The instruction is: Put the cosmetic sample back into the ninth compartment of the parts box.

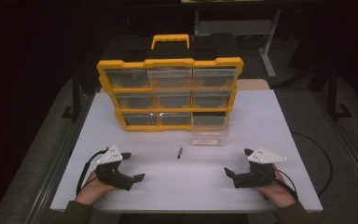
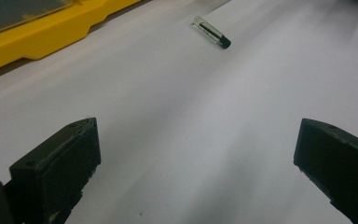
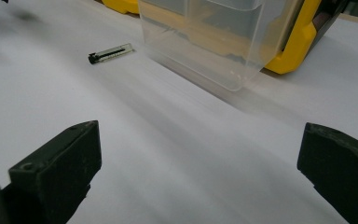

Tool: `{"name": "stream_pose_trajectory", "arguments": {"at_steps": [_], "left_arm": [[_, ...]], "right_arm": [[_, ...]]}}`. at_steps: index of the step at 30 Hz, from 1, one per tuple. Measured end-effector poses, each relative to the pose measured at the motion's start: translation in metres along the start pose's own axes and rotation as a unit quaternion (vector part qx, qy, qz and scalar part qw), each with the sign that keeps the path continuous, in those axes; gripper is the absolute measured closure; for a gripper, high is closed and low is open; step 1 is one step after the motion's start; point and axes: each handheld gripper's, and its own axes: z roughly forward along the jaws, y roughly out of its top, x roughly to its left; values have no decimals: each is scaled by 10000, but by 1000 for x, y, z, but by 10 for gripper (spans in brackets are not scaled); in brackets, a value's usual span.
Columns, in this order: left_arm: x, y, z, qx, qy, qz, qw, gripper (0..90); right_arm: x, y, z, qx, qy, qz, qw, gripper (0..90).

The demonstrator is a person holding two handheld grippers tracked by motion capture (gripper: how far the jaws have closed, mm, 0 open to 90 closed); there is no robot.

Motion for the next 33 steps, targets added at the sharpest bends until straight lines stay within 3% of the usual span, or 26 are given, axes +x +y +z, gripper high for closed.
{"name": "stream_pose_trajectory", "arguments": {"at_steps": [33], "left_arm": [[-5, 27, 20, -89, -249, -91, 9996, 0]], "right_arm": [[0, 0, 1, 25, 4, 28, 10000, 0]]}}
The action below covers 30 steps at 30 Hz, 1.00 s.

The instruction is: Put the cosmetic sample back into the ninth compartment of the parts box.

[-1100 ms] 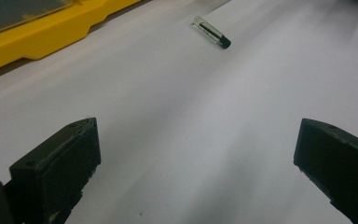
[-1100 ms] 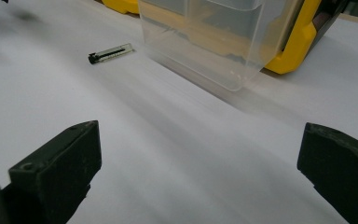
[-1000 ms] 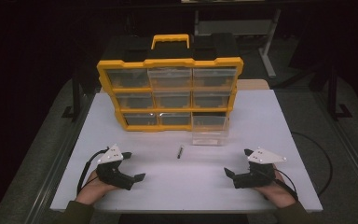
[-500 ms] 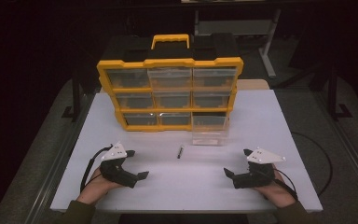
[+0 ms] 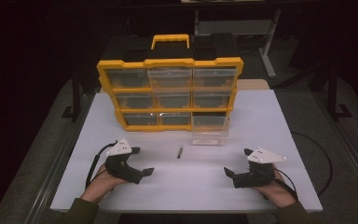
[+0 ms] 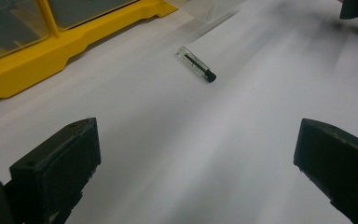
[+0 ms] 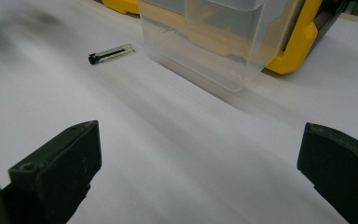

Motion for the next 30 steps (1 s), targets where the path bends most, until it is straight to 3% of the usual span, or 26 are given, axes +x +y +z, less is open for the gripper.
{"name": "stream_pose_trajectory", "arguments": {"at_steps": [21, 30], "left_arm": [[1, 18, 18, 55, -68, 3, 10000, 0], [3, 28, 25, 43, -117, 102, 9999, 1]], "right_arm": [[1, 0, 0, -20, 15, -27, 10000, 0], [1, 0, 0, 10, 32, 15, 10000, 0]]}}
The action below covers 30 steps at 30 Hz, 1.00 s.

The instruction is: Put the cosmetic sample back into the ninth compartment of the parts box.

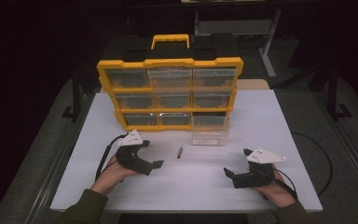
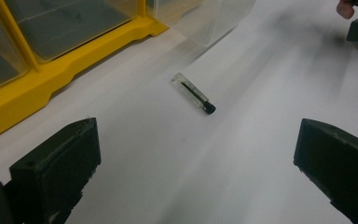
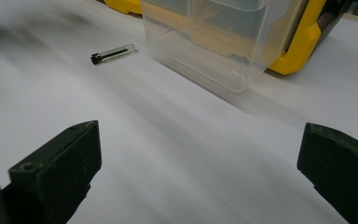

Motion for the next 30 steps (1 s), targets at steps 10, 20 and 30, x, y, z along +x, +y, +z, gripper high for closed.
{"name": "stream_pose_trajectory", "arguments": {"at_steps": [10, 20, 30], "left_arm": [[0, 10, 12, 1, -60, 26, 10000, 0], [-2, 24, 27, 9, -85, 100, 9999, 0], [-2, 32, 42, 87, -88, 218, 9997, 0]], "right_arm": [[0, 0, 0, -5, -5, 8, 10000, 0], [-1, 0, -1, -41, -6, -9, 10000, 0], [-1, 0, -1, -40, -3, -6, 10000, 0]]}}
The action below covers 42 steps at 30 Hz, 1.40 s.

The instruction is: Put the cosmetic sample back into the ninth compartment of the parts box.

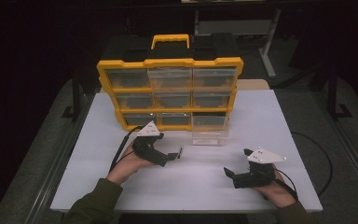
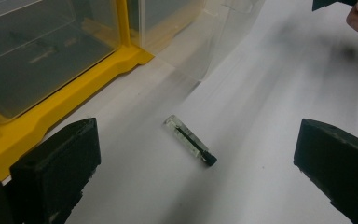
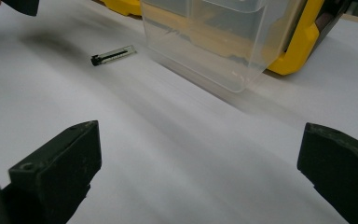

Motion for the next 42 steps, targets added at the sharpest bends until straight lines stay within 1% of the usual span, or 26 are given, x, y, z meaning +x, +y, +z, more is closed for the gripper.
{"name": "stream_pose_trajectory", "arguments": {"at_steps": [1, 3, 9, 11, 13, 15, 16, 20, 21, 22, 24, 25, 26, 27, 30, 32, 33, 35, 36, 37, 38, 39, 40, 41, 42], "left_arm": [[-1, 1, 2, 5, 11, -42, 10000, 0], [-1, 3, 4, 54, 18, 7, 10000, 1], [-1, 5, 11, 66, 14, -21, 10000, 1], [-2, 6, 13, 29, 39, -52, 10000, 46], [-1, 7, 13, 34, 13, -71, 10000, 54], [-1, 7, 14, -11, 36, -71, 10000, 76], [-1, 8, 14, -49, 30, -103, 9999, 84], [-1, 11, 17, -14, -10, -121, 9999, 87], [-2, 12, 18, -1, 15, -133, 9999, 95], [-2, 13, 19, 20, 15, -105, 9999, 105], [-3, 14, 21, 46, 31, -125, 9999, 123], [-3, 15, 22, 63, 32, -100, 9999, 132], [-4, 15, 23, 69, 48, -126, 9999, 136], [-4, 16, 24, 101, 62, -104, 9999, 137], [-3, 16, 27, 156, 75, -141, 9998, 148], [-3, 16, 29, 227, 62, -225, 9995, 162], [-2, 16, 30, 297, 45, -201, 9993, 170], [-2, 14, 32, 360, 49, -215, 9991, 182], [-2, 14, 32, 393, 31, -186, 9990, 193], [-2, 14, 34, 367, 40, -255, 9990, 204], [-1, 14, 34, 429, 61, -207, 9988, 217], [-2, 13, 34, 474, 87, -246, 9985, 232], [-1, 13, 35, 532, 111, -200, 9983, 253], [-2, 12, 37, 529, 102, -285, 9981, 267], [-2, 11, 38, 563, 96, -227, 9981, 279]], "right_arm": [[0, 0, 0, 5, -1, 8, 10000, 0], [0, 0, 0, 3, -1, -16, 10000, 0], [0, 0, 0, -2, 5, 7, 10000, 0], [0, 0, 0, 0, 8, 0, 10000, 0], [0, 0, 0, 0, 9, -9, 10000, 0], [0, 0, 0, 2, 8, 3, 10000, 0], [0, 0, 0, 3, 8, 7, 10000, 0], [0, 0, 0, 5, 10, -7, 10000, 0], [0, 0, 0, 6, 7, -11, 10000, 0], [0, 0, 0, 4, 10, -4, 10000, 0], [0, 0, 0, 4, 18, -23, 10000, 0], [0, 0, 0, 2, 17, -28, 10000, 0], [0, 0, 0, 2, 17, -26, 10000, 0], [0, 0, 0, 0, 16, -26, 10000, 0], [0, 0, 0, 3, 22, -27, 10000, 0], [0, 0, 0, 12, 20, -44, 10000, 0], [0, 0, 0, 11, 27, -42, 10000, 0], [1, 0, -1, 10, 20, -40, 10000, 0], [1, 0, -1, 13, 21, -36, 10000, 0], [1, 0, -1, 8, 25, -41, 10000, 0], [1, 0, 0, 10, 28, -39, 10000, 0], [1, 0, 0, 18, 26, -50, 10000, 0], [1, 0, 0, 20, 32, -59, 10000, 0], [1, 0, 0, 17, 35, -72, 10000, 0], [1, 0, 0, 24, 36, -58, 10000, 0]]}}
